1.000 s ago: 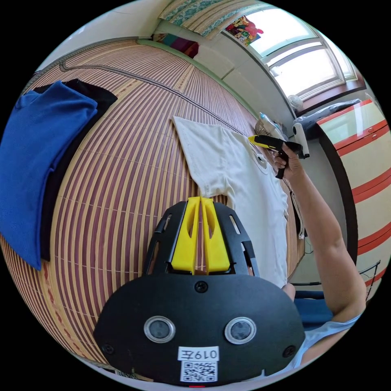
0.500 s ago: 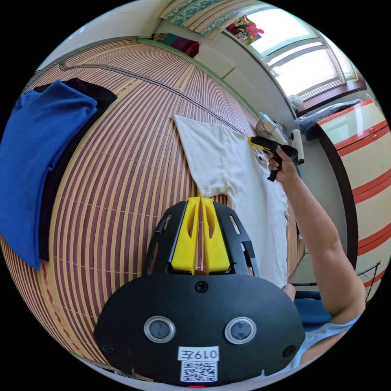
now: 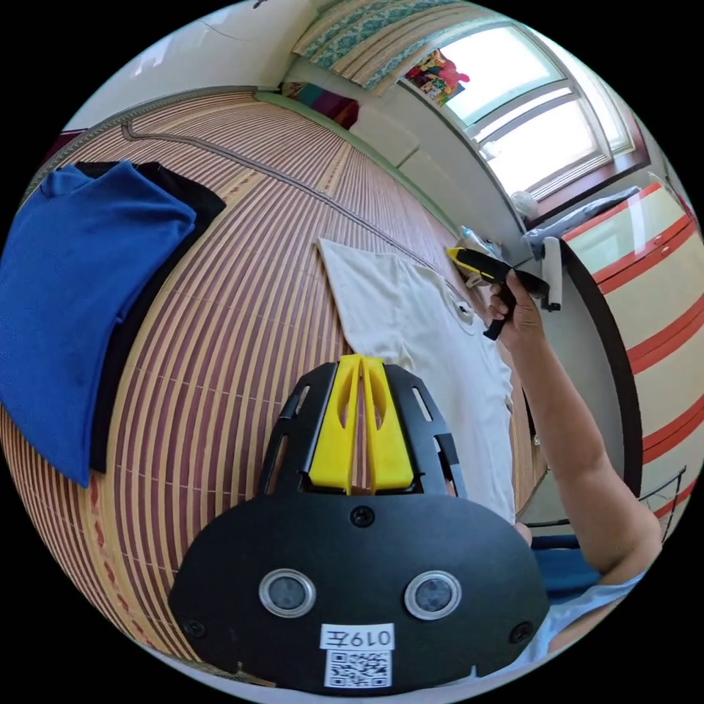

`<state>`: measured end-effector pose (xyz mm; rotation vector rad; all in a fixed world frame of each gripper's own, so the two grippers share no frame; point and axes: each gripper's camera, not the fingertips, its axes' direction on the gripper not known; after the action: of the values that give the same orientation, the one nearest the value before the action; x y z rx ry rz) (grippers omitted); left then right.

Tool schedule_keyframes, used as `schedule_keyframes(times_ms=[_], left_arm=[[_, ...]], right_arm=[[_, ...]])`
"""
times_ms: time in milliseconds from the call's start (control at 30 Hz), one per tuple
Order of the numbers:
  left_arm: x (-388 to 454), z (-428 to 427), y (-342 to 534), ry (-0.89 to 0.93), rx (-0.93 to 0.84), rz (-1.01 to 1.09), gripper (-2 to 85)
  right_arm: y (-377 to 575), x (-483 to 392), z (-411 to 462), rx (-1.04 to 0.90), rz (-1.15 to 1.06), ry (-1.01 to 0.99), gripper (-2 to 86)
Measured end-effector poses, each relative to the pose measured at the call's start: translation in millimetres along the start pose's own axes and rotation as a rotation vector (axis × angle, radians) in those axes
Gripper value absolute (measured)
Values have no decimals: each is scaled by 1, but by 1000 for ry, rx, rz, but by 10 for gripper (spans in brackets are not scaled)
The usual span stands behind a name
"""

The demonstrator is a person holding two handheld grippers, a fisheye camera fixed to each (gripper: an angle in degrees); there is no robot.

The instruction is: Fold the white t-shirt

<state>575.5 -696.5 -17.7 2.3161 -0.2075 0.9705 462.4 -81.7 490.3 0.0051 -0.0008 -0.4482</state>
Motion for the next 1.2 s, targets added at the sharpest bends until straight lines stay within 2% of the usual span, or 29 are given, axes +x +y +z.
schedule_keyframes(times_ms=[167, 300, 400, 533, 733, 833, 933, 1067, 1200], left_arm=[[19, 5, 3, 17, 9, 109, 9], [24, 12, 5, -95, -14, 132, 9], [22, 15, 5, -197, -41, 115, 8], [12, 5, 4, -110, -13, 30, 9], [25, -5, 3, 82, 18, 118, 10], [28, 6, 2, 118, -68, 136, 11], [19, 13, 3, 102, -102, 71, 12], [-1, 17, 3, 385, -100, -58, 12], [-15, 16, 3, 364, -84, -144, 14]], right_arm=[[45, -70, 15, -72, -150, -257, -9], [89, -118, 22, -132, -272, -315, -10], [133, -154, 20, -159, -321, -273, -10], [203, -195, -2, -89, -337, -237, -9], [299, -243, -29, -35, -209, -329, 0], [341, -283, -36, -40, -199, -211, 20], [371, -317, -41, -34, -160, -221, 46], [399, -365, -34, -57, -170, -174, 45], [411, -399, -25, -77, -174, -171, 41]])
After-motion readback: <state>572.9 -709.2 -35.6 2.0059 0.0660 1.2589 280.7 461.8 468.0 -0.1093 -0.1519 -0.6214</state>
